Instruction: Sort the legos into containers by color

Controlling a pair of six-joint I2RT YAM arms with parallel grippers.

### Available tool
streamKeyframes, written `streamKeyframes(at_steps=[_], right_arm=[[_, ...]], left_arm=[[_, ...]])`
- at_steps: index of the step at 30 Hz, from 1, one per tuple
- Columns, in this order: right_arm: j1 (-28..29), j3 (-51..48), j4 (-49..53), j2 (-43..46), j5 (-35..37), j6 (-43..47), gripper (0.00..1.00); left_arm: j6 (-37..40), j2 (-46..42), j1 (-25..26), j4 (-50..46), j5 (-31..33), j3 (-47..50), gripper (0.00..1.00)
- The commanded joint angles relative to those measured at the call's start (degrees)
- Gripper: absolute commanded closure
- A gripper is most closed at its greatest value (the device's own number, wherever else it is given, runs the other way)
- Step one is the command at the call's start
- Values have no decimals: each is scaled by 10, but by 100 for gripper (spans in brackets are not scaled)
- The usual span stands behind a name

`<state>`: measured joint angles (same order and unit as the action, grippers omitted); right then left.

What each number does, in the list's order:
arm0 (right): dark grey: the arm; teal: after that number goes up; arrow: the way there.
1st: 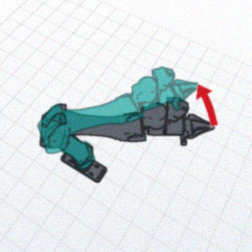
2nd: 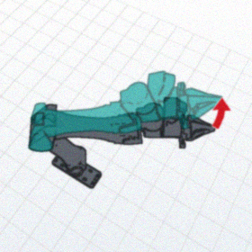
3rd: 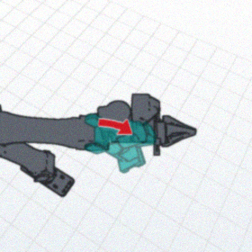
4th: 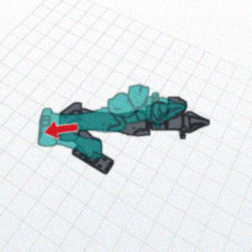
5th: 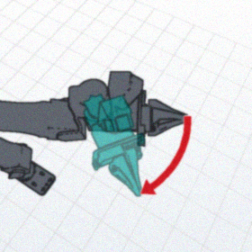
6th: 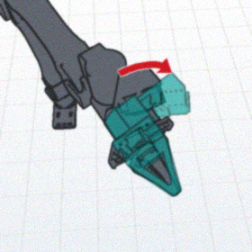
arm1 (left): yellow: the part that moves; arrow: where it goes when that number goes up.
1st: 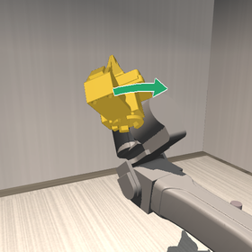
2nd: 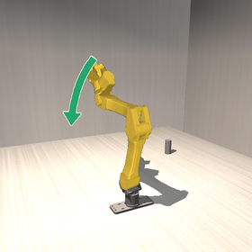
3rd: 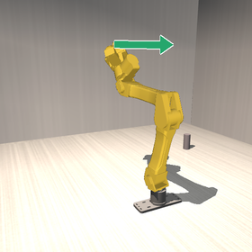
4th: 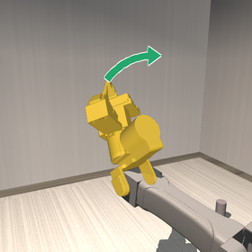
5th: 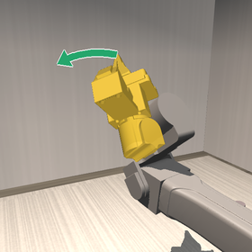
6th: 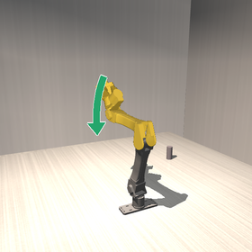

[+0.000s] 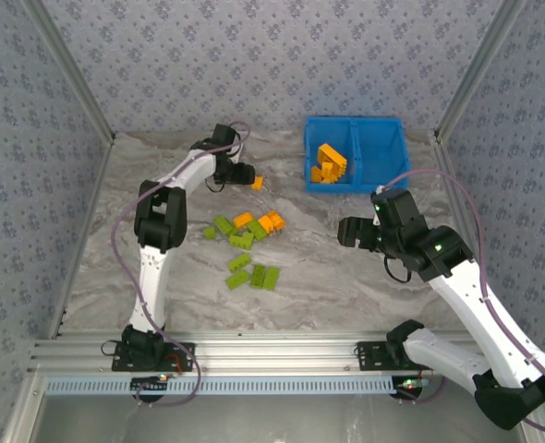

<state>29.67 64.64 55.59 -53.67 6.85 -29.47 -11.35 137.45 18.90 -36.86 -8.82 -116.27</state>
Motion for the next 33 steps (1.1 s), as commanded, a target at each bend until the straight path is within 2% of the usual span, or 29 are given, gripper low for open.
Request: streamKeyframes(at_steps=[1, 9, 15, 22, 27, 30, 33], right_arm=[[1, 9, 17, 3, 12, -18, 8], [2, 16, 28, 7, 18, -26, 8], [2, 21, 24, 8, 16, -30, 7], [1, 32, 25, 10, 20, -33, 7], [1, 32, 17, 15, 27, -41, 6], [-1, 31, 15, 21, 40, -52, 6], [-3, 27, 16, 31, 51, -60, 5]], left_arm=[[20, 15, 0, -16, -21, -26, 30], [23, 52, -1, -63, -2, -65, 52], [27, 23, 0, -65, 1, -63, 66], [14, -97, 15, -39, 8, -20, 68], [2, -189, 75, 2, 3, 2, 68], [11, -195, 129, 21, 18, -31, 67], [36, -148, 178, 24, 48, -115, 67]])
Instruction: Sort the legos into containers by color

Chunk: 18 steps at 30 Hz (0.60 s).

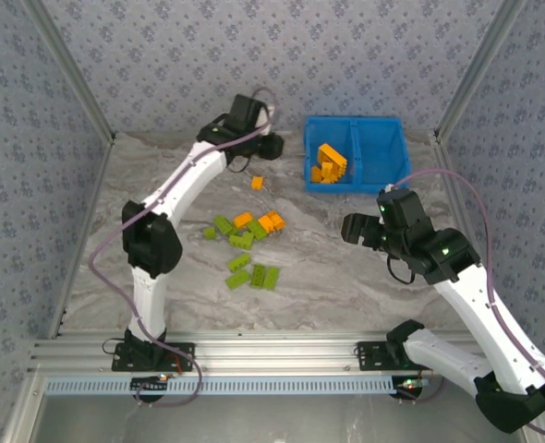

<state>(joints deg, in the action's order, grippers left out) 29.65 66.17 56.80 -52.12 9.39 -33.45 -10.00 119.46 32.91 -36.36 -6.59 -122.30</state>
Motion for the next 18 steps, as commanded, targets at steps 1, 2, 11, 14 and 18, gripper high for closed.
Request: streamKeyframes(at_steps=[1, 2, 11, 14, 18], right_arm=[[-3, 11, 5, 19, 27, -21, 5], [-4, 7, 5, 24, 27, -21, 5], [-9, -20, 28, 73, 22, -50, 5], [-11, -25, 30, 81, 19, -51, 4], [-13, -28, 24, 81, 16, -49, 4]], left_arm=[[31, 54, 49, 20, 34, -87, 67], [39, 85, 60, 21, 37, -127, 67], [52, 305, 95, 76, 61, -355, 64], [46, 324, 95, 96, 73, -356, 60], [48, 316, 100, 98, 64, -356, 45]])
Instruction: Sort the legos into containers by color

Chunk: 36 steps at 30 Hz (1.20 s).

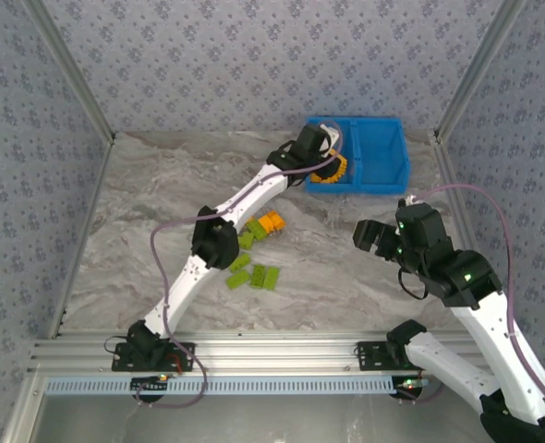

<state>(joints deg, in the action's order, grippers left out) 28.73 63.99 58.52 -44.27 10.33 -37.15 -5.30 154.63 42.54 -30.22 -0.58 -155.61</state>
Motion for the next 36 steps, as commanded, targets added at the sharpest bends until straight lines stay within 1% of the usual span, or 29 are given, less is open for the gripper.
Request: streamKeyframes(at_steps=[1, 2, 5, 8, 11, 13, 14, 16, 18, 19, 22, 24, 26, 29, 30, 34, 36], right_arm=[[-4, -7, 5, 2, 6, -13, 4], [-5, -8, 2, 1, 4, -12, 4], [-5, -7, -4, -4, 0, -10, 4], [-6, -9, -15, -12, -4, -3, 4], [-3, -12, -42, -36, -29, 21, 4], [10, -9, -65, -69, -48, 42, 5], [22, -2, -75, -94, -55, 52, 5], [46, 21, -91, -151, -57, 62, 5], [71, 71, -104, -229, -57, 63, 4], [79, 92, -109, -265, -54, 56, 4], [89, 168, -131, -395, -57, 17, 5], [91, 223, -140, -480, -56, -8, 5], [92, 304, -131, -571, -47, -21, 6], [99, 443, -97, -711, -22, -26, 8], [101, 495, -83, -756, -11, -27, 8], [104, 673, -32, -909, 34, -31, 8], [102, 732, -22, -963, 56, -30, 9]], left_arm=[[4, -41, 5, 37, 2, -23, 40], [7, -48, 5, 37, 2, -22, 37], [5, -75, 6, 29, 1, -22, 30], [-13, -119, 5, 3, -4, -22, 29], [-37, -180, -2, -53, -8, -17, 28], [-46, -233, -13, -83, -9, 14, 27], [-47, -270, -21, -107, -10, 46, 26], [-48, -353, -38, -109, -5, 146, 25], [-50, -458, -60, -90, 4, 285, 24], [-52, -507, -71, -64, 6, 348, 23], [-50, -672, -111, -41, 20, 541, 20], [-30, -759, -127, -61, 29, 627, 17], [-5, -831, -130, -106, 49, 689, 13], [8, -922, -130, -184, 64, 760, 7], [8, -951, -130, -206, 64, 783, 1], [-14, -1057, -130, -255, 60, 859, 1], [-31, -1099, -130, -262, 63, 886, 1]])
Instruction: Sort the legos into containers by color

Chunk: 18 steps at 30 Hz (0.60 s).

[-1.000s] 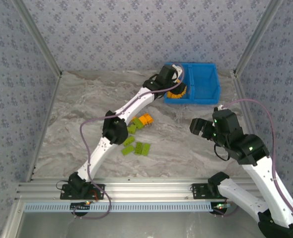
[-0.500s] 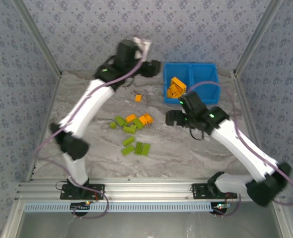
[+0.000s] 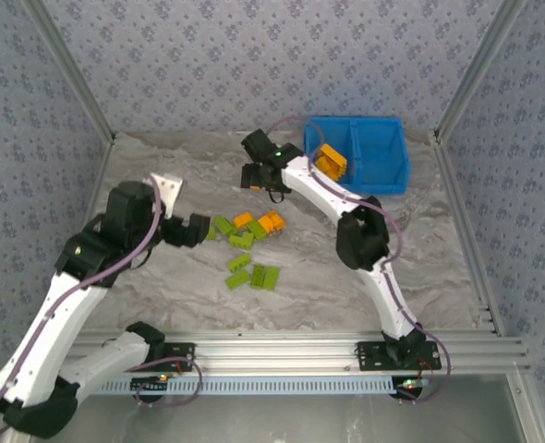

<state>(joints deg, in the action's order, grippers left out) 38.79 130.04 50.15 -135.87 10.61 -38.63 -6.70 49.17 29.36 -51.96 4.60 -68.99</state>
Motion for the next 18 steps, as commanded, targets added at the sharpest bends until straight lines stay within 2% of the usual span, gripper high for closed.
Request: streamKeyframes(at_steps=[1, 3, 6, 10, 14, 18], right_arm=[[2, 90, 57, -69, 64, -12, 9], [2, 107, 37, -100, 82, -6, 10], [-4, 131, 9, -141, 68, -4, 12], [-8, 169, -34, -184, 49, 21, 20], [-13, 198, -45, -214, 41, 42, 23], [-22, 198, -51, -227, 25, 35, 41]], left_arm=[[-25, -65, 2, -44, 10, 34, 1], [-41, -90, 1, -44, 10, 54, 1], [-57, -103, 1, -41, 4, 72, 1], [-60, -101, 1, -25, -13, 89, 1], [-56, -89, 2, -18, -17, 90, 1], [-59, -83, 2, -8, -21, 92, 1]])
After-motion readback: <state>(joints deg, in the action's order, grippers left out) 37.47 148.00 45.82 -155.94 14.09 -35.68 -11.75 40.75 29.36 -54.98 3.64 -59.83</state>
